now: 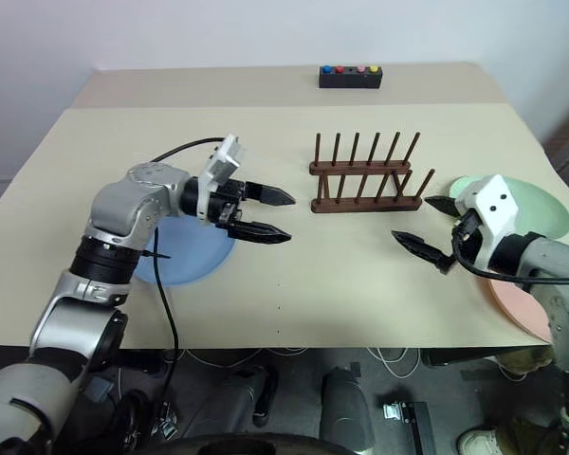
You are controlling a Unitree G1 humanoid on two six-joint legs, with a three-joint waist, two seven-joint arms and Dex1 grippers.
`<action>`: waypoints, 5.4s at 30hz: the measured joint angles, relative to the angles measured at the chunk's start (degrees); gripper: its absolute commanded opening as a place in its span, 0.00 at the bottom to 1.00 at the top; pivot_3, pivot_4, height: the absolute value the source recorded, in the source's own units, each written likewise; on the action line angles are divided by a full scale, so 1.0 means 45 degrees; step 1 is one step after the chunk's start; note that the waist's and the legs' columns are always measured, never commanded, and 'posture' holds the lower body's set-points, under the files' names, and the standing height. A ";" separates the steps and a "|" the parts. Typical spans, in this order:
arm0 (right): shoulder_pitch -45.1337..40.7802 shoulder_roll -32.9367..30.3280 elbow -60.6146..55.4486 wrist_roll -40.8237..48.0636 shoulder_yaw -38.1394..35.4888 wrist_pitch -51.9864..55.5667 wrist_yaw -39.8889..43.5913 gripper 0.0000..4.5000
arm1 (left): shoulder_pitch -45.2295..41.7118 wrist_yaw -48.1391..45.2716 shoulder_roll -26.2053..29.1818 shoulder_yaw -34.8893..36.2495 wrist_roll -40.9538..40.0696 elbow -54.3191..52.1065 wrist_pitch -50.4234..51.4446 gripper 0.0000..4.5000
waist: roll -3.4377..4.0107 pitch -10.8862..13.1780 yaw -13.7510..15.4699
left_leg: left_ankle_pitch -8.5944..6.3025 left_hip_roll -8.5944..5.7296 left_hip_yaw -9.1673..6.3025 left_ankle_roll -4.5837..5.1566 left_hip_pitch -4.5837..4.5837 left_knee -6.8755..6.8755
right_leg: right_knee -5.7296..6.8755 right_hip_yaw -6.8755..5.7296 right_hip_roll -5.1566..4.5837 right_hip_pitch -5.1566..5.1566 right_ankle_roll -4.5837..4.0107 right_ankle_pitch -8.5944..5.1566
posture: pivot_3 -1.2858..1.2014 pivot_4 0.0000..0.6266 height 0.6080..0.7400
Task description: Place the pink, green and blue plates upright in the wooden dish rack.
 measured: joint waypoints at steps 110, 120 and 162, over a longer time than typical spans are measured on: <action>-0.9417 0.1297 1.0142 0.6206 -0.1811 0.2634 0.1802 0.01 | 0.1609 0.2986 0.0313 0.1820 -0.1477 -0.1849 -0.3009 1.00 | -0.0016 0.0013 0.0025 | -0.0025 0.0034 0.0109 0.0040 -0.0012 0.0004 | -0.0017 0.0028 -0.0019 -0.0029 -0.0006 0.0014 | 0.52 0.24 1.00; -0.9389 0.1259 1.0638 0.5450 -0.1250 0.2554 0.2561 0.01 | 0.1613 0.3152 0.0418 0.1816 -0.1701 -0.2136 -0.2854 1.00 | -0.0016 0.0014 0.0034 | -0.0025 0.0034 0.0108 0.0040 -0.0012 0.0005 | -0.0020 0.0028 -0.0021 -0.0028 -0.0006 0.0014 | 0.52 0.24 1.00; -0.9596 0.1260 1.2437 0.2079 -0.0415 -0.2198 0.2634 0.99 | 0.1611 0.3170 0.0502 0.1770 -0.1774 -0.2247 -0.2847 1.00 | -0.0010 0.0015 0.0008 | -0.0021 0.0034 0.0109 0.0033 -0.0012 0.0006 | -0.0018 0.0028 -0.0019 -0.0028 -0.0005 0.0015 | 0.52 0.24 1.00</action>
